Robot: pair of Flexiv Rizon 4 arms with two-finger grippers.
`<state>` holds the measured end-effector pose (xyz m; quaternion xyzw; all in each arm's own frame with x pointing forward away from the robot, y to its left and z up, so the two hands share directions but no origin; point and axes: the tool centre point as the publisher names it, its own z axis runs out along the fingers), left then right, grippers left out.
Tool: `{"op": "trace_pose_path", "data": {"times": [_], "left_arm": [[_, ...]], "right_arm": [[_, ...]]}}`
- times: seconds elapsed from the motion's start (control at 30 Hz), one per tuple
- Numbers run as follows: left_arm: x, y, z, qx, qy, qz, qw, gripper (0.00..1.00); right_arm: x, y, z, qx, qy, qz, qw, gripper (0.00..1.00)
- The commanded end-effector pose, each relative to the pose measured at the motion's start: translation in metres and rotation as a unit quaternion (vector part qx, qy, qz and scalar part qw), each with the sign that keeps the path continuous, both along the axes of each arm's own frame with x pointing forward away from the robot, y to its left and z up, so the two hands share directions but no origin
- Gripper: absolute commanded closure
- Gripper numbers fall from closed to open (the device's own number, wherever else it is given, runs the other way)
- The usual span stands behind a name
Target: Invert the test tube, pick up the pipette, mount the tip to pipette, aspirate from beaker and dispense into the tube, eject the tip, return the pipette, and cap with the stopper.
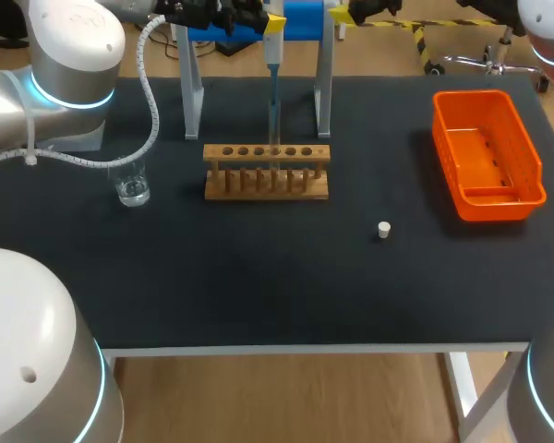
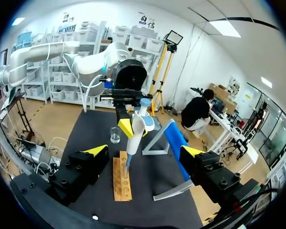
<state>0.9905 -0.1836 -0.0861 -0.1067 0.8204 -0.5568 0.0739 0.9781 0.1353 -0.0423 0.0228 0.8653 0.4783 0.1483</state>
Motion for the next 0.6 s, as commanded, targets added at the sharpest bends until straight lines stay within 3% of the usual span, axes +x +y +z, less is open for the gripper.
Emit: {"op": "trace_pose_path", "data": {"times": [0.03,0.47,0.5,0.53,0.57,0.6], "left_arm": [[0.0,0.0,0.0,-0.001,-0.001,0.001,1.0,1.0],[0.0,0.0,0.0,-0.001,-0.001,0.001,1.0,1.0],[0.0,0.0,0.0,-0.001,-0.001,0.001,1.0,1.0],[0.0,0.0,0.0,-0.001,-0.001,0.001,1.0,1.0],[0.0,0.0,0.0,-0.001,-0.001,0.001,1.0,1.0],[0.0,0.0,0.0,-0.001,-0.001,0.001,1.0,1.0]], "right_arm": [[0.0,0.0,0.001,-0.003,0.002,0.0,1.0,0.0],[0.002,0.01,0.026,-0.003,0.04,-0.013,0.999,0.0],[0.002,0.01,0.029,0.0,0.044,-0.011,0.999,0.19],[0.002,0.011,0.033,-0.001,0.042,-0.011,0.999,0.54],[0.002,0.012,0.035,0.0,0.042,-0.011,0.999,0.62],[0.003,0.013,0.038,0.003,0.047,-0.012,0.999,0.77]]}}
